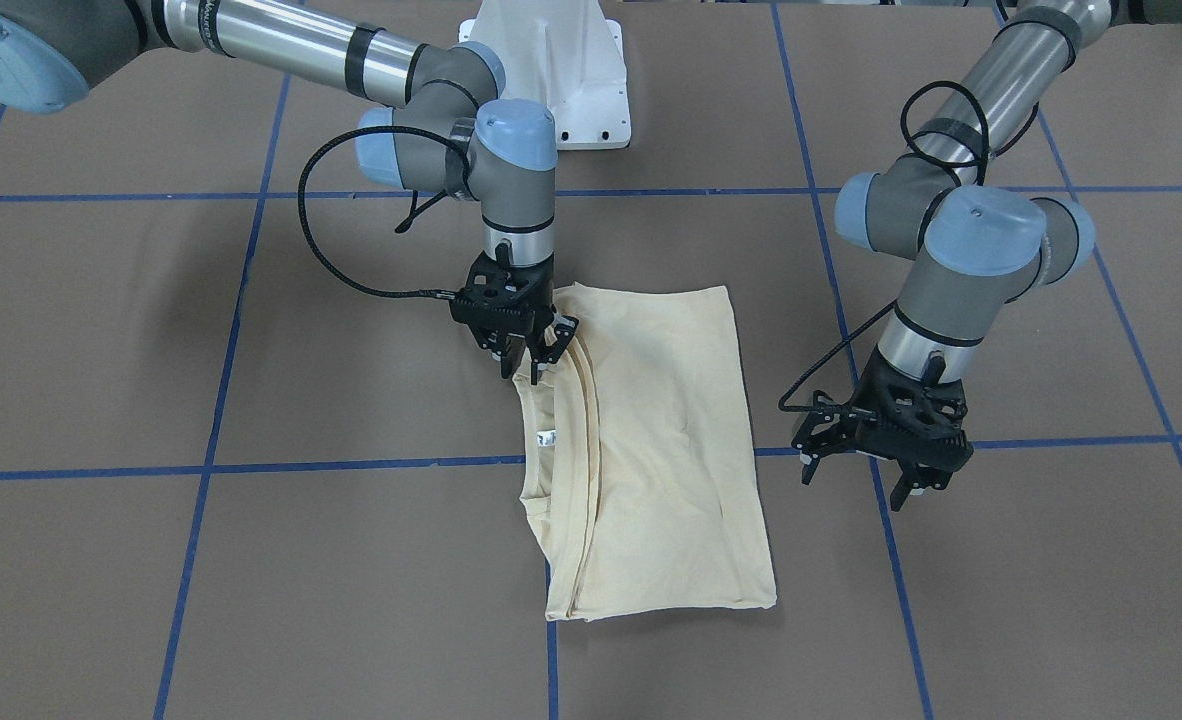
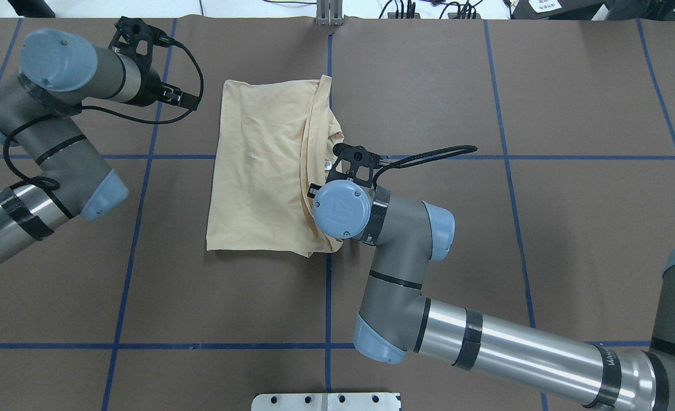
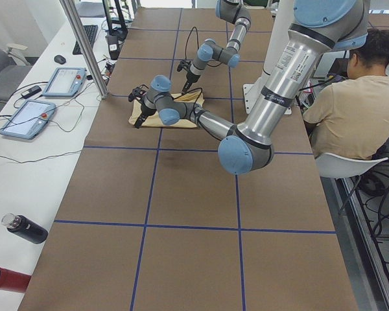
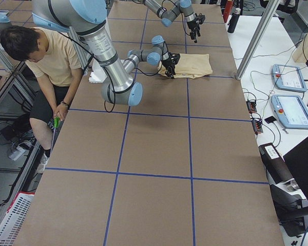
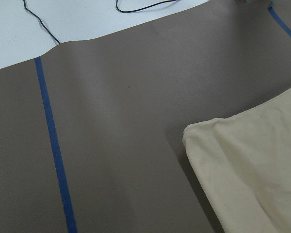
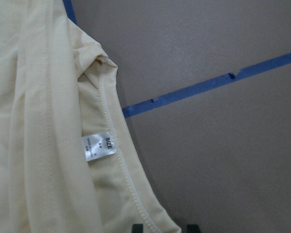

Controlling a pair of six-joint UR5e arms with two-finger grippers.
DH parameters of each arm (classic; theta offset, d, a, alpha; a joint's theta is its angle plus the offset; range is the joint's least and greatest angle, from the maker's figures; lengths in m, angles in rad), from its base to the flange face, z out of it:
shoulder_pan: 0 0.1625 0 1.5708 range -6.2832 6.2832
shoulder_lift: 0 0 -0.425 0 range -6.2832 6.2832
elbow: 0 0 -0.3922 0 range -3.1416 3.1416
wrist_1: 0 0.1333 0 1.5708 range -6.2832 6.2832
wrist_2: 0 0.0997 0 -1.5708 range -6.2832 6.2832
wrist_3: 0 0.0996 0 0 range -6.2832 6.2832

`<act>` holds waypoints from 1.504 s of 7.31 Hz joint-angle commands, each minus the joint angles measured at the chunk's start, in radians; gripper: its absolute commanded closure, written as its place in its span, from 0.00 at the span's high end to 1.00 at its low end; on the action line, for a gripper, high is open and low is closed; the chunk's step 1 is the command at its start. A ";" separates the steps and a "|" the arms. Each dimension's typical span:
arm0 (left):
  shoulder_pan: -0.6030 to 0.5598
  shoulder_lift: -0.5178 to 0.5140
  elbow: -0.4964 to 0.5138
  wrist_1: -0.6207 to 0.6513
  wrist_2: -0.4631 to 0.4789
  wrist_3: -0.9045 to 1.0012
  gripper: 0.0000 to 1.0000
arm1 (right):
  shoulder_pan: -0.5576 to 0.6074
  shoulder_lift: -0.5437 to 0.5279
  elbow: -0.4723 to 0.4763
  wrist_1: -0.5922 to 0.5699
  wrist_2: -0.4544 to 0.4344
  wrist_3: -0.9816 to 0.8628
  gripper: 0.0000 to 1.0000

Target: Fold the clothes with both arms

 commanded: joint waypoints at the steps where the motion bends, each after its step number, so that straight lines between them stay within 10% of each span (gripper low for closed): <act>1: 0.000 -0.001 0.000 0.000 -0.001 0.000 1.00 | -0.004 -0.001 0.003 -0.002 -0.001 0.000 0.00; 6: 0.002 -0.002 -0.003 0.000 -0.001 -0.040 1.00 | 0.003 -0.301 0.335 0.002 0.000 -0.074 0.00; 11: 0.002 -0.002 -0.003 0.000 -0.001 -0.041 1.00 | -0.082 -0.362 0.371 0.005 -0.099 -0.052 0.00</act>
